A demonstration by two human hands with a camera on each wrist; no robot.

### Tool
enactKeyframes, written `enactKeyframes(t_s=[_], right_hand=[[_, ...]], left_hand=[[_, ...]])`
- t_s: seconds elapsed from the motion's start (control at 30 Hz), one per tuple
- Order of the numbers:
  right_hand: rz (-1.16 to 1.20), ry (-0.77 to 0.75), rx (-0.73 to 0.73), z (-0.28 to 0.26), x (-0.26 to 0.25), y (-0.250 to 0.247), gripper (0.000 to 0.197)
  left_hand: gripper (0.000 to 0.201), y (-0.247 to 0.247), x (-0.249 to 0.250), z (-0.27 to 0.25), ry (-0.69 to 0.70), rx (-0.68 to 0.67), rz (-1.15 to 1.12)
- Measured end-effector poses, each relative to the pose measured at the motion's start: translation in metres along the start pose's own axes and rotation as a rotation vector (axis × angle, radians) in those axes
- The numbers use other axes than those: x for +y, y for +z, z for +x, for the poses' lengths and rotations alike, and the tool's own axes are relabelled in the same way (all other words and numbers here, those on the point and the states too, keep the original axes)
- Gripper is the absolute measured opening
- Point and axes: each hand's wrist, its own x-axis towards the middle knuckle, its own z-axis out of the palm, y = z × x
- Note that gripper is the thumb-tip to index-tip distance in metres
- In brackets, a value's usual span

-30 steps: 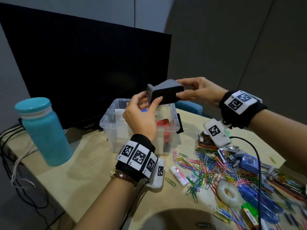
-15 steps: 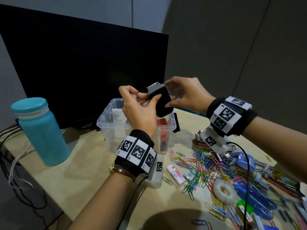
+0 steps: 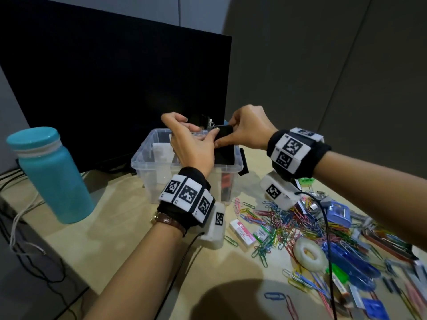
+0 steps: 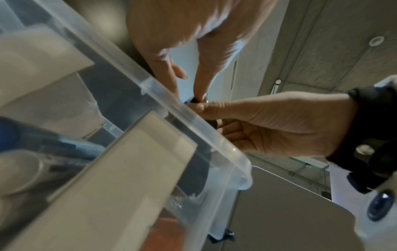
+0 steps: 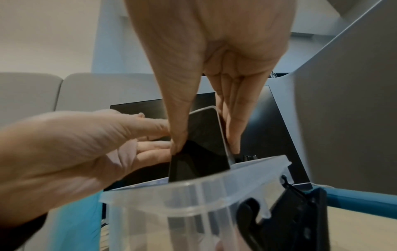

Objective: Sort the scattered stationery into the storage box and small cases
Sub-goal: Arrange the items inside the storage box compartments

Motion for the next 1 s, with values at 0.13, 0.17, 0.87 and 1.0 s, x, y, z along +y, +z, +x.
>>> enactKeyframes(t_s=[0.13, 0.17, 0.87, 1.0], right_hand=[[0.023, 0.030, -0.007, 0.000, -0.001, 0.004, 0.050], [0.021, 0.026, -0.006, -0.001, -0.001, 0.004, 0.050], [-0.165, 0.206, -0.046, 0.038, -0.004, 0.020, 0.052], [-0.172, 0.202, -0.044, 0.037, -0.001, 0.031, 0.061]], left_hand=[[0.063, -0.001, -0.001, -0.003, -0.021, -0.005, -0.001], [0.062, 0.000, -0.002, -0.004, -0.021, -0.006, -0.005], [0.031, -0.020, -0.018, 0.005, 0.087, -0.387, 0.843], [0.035, -0.020, -0.018, 0.008, 0.032, -0.458, 0.865]])
